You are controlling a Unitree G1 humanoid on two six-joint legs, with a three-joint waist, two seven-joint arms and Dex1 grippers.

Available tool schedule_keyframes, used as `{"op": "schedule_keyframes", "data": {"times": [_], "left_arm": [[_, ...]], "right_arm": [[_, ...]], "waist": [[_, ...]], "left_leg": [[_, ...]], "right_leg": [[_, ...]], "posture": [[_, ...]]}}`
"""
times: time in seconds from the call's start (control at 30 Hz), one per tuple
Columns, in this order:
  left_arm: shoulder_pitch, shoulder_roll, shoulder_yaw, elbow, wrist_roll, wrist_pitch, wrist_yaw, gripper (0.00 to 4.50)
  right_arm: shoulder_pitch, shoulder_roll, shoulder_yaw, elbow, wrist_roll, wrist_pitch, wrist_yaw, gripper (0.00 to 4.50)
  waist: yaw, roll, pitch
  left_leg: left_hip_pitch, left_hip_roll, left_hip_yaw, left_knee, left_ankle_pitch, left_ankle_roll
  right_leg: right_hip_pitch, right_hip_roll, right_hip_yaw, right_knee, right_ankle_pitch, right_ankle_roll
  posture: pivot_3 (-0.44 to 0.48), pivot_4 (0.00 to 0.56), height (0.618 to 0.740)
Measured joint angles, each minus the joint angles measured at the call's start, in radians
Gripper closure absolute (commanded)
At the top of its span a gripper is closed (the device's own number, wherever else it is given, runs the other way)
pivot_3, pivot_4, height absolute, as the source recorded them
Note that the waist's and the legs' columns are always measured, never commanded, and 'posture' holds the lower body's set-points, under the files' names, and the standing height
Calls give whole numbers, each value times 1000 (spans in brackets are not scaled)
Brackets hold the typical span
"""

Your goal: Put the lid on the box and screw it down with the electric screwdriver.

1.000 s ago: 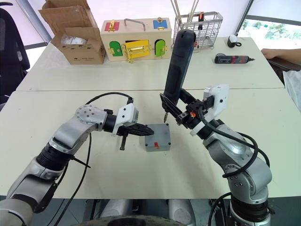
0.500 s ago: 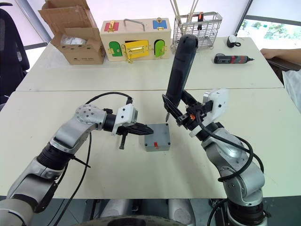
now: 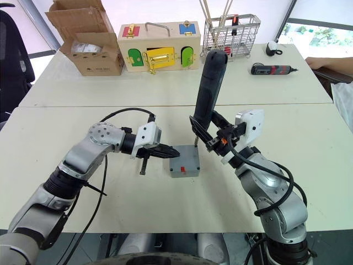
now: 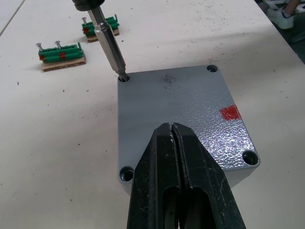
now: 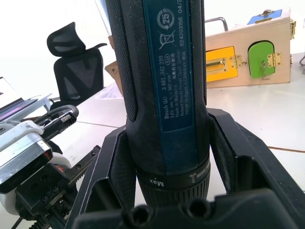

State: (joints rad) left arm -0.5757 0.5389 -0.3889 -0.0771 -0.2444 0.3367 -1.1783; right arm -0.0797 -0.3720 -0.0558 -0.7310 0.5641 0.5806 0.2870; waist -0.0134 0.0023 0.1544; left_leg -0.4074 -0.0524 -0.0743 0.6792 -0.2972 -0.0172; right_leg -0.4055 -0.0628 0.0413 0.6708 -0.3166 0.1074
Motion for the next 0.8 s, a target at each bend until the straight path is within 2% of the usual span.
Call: {"op": "schedule_keyframes", "data": {"times": [0.43, 0.8], "left_arm": [[5, 0, -1, -14, 12, 9, 5, 4500], [5, 0, -11, -44, 25, 55, 10, 4500]], "right_arm": [[19, -33, 36, 7, -71, -55, 44, 2621], [38, -53, 58, 6, -94, -65, 64, 2621]], "waist": [[0, -1, -1], [2, -1, -2]], "left_leg": [[2, 0, -1, 1, -2, 3], [15, 0, -2, -2, -3, 5]], "right_leg": [[3, 0, -1, 0, 0, 0], [17, 0, -1, -4, 0, 0]], "posture": [[0, 150, 740], [0, 150, 740]]}}
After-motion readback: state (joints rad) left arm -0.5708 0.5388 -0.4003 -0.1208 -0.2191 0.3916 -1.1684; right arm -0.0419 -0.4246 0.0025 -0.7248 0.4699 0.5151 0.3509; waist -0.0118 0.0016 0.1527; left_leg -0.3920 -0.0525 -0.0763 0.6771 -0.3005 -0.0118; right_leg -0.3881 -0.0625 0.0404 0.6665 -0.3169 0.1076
